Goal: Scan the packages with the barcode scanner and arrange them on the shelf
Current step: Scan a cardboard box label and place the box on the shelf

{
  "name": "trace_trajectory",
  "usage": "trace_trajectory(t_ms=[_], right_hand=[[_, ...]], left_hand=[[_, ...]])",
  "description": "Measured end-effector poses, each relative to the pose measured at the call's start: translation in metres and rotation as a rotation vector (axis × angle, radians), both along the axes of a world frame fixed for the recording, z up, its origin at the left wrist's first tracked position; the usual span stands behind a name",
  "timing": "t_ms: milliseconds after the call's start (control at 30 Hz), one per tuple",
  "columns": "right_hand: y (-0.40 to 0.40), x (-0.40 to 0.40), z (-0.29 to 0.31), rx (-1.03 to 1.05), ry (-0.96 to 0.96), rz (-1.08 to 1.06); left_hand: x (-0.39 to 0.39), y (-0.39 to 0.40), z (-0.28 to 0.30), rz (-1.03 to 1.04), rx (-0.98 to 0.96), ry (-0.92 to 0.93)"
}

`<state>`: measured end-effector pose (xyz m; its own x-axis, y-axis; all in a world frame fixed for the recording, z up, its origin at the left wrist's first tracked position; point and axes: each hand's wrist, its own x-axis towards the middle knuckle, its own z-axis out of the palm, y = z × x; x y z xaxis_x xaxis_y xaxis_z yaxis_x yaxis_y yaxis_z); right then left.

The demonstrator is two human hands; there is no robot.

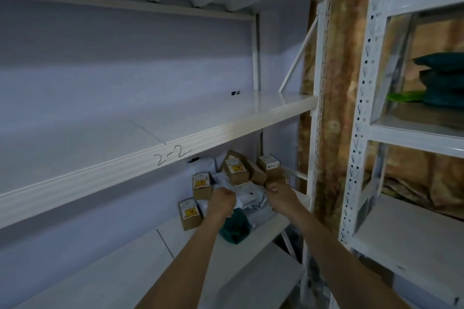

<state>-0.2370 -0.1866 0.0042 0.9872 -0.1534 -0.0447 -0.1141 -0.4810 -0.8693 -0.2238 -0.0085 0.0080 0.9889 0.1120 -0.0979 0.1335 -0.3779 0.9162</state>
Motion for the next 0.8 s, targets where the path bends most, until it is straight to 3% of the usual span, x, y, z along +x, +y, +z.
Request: trace_trajectory(t_ms=[167,333,500,667,800], right_hand=[[-0.003,0.075,-0.003,-0.006,0.001,-0.018],[0.001,0.146,-0.006,0.057,0.014,-0.071],[0.012,0.217,-0.008,0.336,0.025,-0.142],[0.020,0.277,-0.028,0.778,0.180,-0.142],[0.021,0.328,-0.036,0.777,0.295,-0.111]], left_hand=[[0.082,-0.003,-0.009,0.004,-0.040,0.039],[0.157,-0.002,-0.021,0.066,-0.270,0.179],[0.224,0.006,-0.035,0.086,-0.454,0.257],[0.256,0.002,-0.062,0.171,-0.633,0.321],[0.279,-0.009,-0.065,0.200,-0.705,0.271]])
